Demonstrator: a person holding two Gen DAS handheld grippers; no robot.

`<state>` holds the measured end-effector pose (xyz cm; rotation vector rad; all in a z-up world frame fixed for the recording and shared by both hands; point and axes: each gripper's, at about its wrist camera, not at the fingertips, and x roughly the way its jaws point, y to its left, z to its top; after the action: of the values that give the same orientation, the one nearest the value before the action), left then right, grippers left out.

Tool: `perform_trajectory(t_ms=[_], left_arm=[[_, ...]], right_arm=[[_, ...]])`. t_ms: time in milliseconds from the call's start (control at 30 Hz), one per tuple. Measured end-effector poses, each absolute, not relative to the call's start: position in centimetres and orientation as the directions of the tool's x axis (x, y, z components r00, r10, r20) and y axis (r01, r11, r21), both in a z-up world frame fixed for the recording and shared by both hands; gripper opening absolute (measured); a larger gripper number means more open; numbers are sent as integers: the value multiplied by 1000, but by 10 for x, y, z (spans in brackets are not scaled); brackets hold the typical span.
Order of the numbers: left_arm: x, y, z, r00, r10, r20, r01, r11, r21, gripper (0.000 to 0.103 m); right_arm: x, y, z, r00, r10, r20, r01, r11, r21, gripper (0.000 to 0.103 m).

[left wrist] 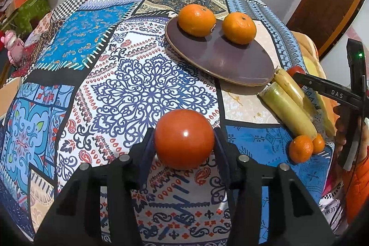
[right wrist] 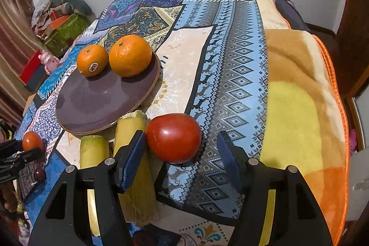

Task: Organize fruits
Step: 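Grasp a red tomato with the left tool while the right tool grasps another tomato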

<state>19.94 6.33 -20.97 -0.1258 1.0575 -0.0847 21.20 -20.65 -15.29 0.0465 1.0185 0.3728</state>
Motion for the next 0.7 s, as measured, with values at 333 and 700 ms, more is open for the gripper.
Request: perform_trajectory(t_ms=[333, 700], left_arm=[[206, 58, -196, 517, -129, -846, 24, 990, -136, 48], [224, 46, -167, 567, -134, -812, 55, 991, -124, 48]], right_arm=[[220, -200, -155, 444, 348, -825, -302, 926, 228, 47], [212, -197, -128, 524, 321, -789, -317, 933, 169, 46]])
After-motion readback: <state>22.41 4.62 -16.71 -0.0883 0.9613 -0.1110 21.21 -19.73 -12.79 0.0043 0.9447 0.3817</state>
